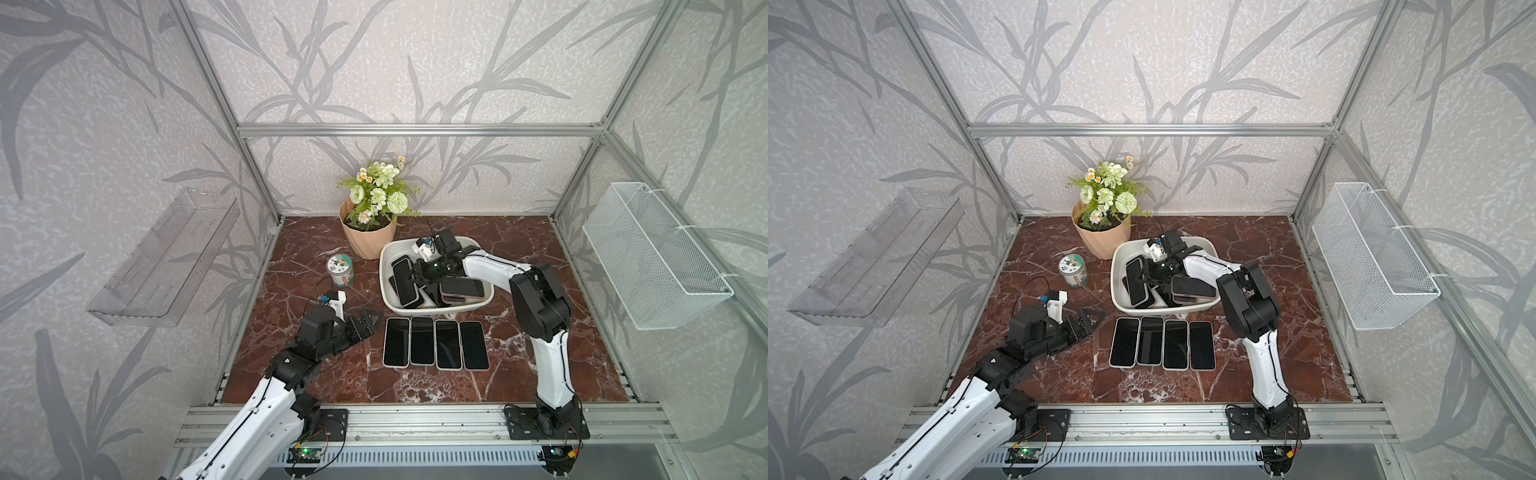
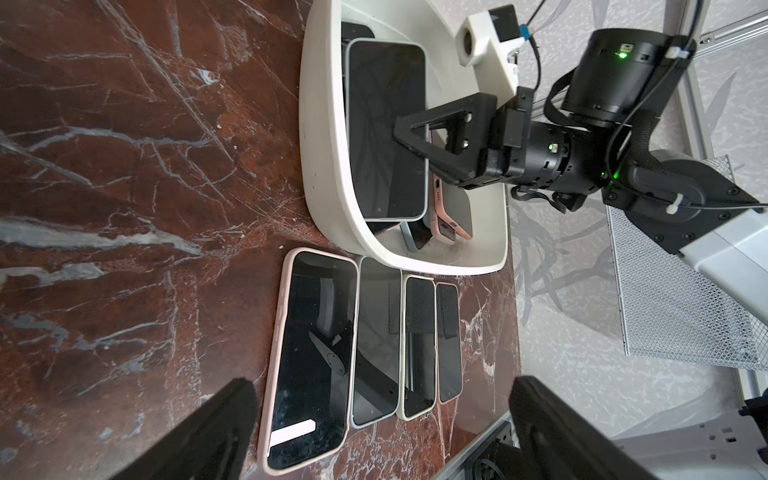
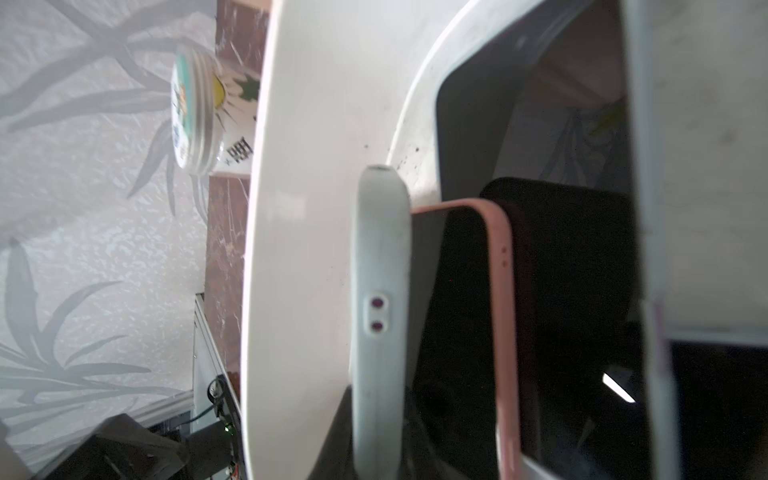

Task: Take the phone out of the storage box
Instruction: Pick up the phone from the storage box.

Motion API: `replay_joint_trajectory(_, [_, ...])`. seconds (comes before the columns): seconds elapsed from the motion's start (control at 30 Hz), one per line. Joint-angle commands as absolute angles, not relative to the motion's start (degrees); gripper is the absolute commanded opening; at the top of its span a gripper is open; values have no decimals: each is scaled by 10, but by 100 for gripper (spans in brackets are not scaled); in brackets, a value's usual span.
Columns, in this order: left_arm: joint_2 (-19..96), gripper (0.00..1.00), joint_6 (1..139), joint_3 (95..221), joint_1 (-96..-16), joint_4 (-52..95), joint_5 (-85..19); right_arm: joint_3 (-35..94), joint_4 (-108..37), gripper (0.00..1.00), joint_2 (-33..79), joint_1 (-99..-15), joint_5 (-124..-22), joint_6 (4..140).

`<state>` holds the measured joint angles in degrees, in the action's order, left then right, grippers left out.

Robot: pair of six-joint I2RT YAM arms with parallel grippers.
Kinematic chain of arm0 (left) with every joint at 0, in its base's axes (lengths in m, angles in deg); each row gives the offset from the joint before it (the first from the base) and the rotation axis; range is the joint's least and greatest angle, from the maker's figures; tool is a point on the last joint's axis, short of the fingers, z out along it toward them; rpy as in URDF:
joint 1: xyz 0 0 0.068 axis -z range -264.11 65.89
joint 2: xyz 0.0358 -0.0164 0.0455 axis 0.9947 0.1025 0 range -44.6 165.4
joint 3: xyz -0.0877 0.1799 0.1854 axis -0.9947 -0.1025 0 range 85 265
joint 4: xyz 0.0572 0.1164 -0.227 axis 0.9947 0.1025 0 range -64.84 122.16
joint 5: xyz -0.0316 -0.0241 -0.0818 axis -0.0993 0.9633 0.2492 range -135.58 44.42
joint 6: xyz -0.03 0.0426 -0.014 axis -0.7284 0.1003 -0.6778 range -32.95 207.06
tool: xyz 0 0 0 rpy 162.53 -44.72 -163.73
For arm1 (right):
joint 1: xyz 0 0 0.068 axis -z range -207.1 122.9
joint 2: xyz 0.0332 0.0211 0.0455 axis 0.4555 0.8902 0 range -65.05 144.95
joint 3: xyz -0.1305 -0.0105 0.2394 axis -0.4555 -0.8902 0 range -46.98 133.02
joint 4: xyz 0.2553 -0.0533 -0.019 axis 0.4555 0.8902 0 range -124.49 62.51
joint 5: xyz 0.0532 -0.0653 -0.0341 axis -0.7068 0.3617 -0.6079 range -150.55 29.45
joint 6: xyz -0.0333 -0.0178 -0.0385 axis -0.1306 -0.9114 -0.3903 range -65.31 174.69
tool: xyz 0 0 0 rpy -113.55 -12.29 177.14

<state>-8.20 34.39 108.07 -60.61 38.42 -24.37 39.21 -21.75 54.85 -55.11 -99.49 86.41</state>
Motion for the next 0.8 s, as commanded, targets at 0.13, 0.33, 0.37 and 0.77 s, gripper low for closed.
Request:
replay_joint_trajectory(0.13, [-77, 100, 333, 1087, -605, 362, -217, 334, -352, 0, 422, -485, -1031, 950])
replay_joint_trajectory(0.33, [-32, 100, 334, 1097, -563, 316, -233, 274, -166, 0, 266, -429, -995, 852])
replay_joint_trajectory(0.37, [-15, 100, 336, 1101, -544, 306, -242, 266, -110, 0, 234, -419, -974, 825])
replay_joint_trajectory(0.77, [158, 100, 378, 1183, -429, 236, -262, 106, 238, 0, -36, -361, -747, 757])
